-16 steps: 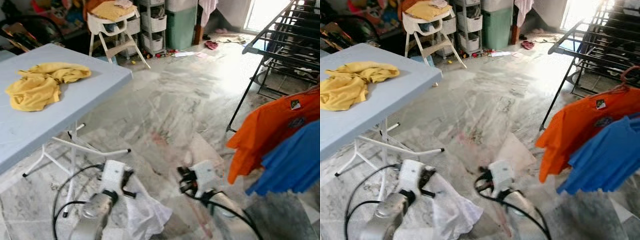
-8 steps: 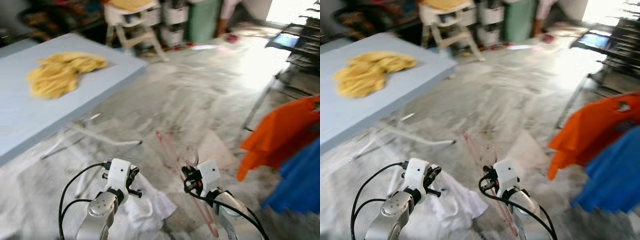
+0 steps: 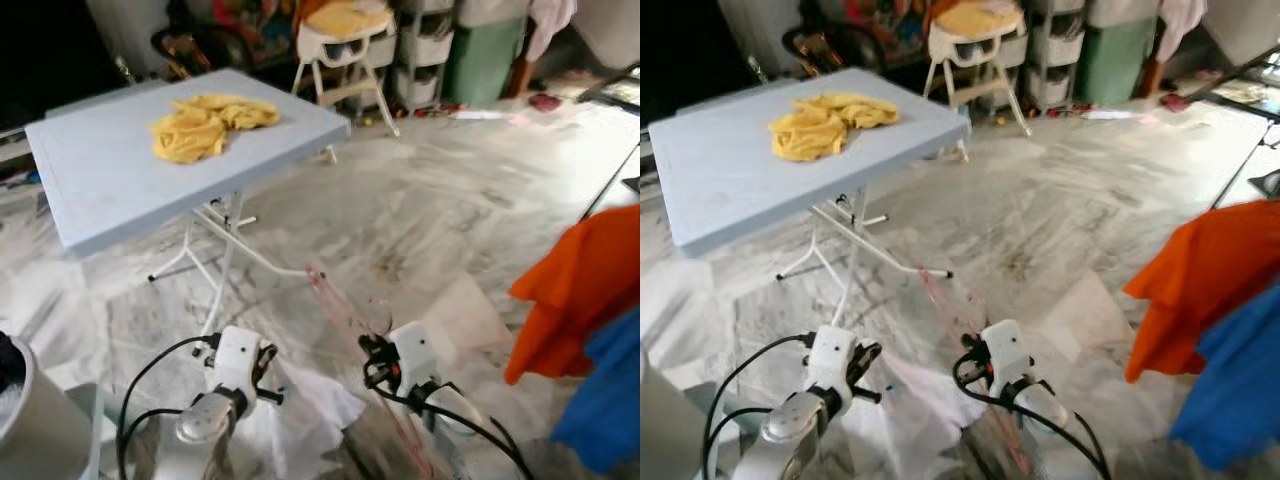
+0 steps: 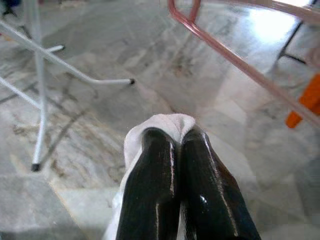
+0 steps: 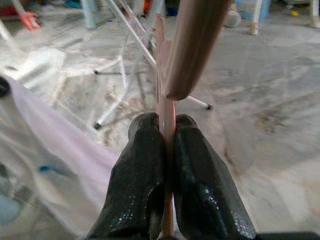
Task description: Hang hanger
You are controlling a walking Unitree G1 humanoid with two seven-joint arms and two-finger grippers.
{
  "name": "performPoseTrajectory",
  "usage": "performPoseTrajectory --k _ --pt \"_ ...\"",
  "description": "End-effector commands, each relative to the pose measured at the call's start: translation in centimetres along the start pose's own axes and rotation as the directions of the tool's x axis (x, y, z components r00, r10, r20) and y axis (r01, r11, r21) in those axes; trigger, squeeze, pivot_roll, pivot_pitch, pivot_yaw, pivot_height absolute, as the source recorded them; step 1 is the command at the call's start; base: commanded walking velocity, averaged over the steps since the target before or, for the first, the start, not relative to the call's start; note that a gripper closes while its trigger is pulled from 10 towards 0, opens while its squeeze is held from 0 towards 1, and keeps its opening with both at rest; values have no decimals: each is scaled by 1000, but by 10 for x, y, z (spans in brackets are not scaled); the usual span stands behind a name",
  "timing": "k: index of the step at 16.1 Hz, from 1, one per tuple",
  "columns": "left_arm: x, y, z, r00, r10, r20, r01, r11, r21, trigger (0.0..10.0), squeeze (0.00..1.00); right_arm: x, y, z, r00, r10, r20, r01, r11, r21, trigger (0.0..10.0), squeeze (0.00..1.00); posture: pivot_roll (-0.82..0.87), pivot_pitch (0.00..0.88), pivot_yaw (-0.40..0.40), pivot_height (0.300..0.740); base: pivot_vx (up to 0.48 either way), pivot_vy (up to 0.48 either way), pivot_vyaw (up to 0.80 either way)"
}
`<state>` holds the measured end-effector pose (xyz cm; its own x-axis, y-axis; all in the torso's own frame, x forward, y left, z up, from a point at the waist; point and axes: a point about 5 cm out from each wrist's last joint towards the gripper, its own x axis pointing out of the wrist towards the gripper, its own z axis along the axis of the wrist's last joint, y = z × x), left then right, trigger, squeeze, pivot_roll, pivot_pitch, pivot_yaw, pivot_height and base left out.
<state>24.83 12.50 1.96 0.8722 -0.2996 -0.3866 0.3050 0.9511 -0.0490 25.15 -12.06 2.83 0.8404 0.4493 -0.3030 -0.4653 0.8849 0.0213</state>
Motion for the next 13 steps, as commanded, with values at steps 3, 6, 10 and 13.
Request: performPoseTrajectory --k 3,6,10,13 --pt "0 9 8 999 23 30 -23 1000 21 10000 0 3 4 6 1000 9 24 -9 1000 9 10000 0 -111 0 69 740 0 0 0" --pt "0 9 9 999 18 39 -19 999 26 10000 0 4 4 7 1000 11 28 -12 1000 11 10000 0 -106 0 67 740 0 0 0" --pt "-3 14 13 998 10 68 -13 999 44 10000 0 5 4 8 999 7 33 -7 1000 15 10000 0 -98 2 61 740 0 0 0" --pt "-7 24 26 989 -97 113 88 993 79 10000 0 5 0 9 999 -22 40 23 1000 -17 10000 0 -90 9 53 740 0 0 0"
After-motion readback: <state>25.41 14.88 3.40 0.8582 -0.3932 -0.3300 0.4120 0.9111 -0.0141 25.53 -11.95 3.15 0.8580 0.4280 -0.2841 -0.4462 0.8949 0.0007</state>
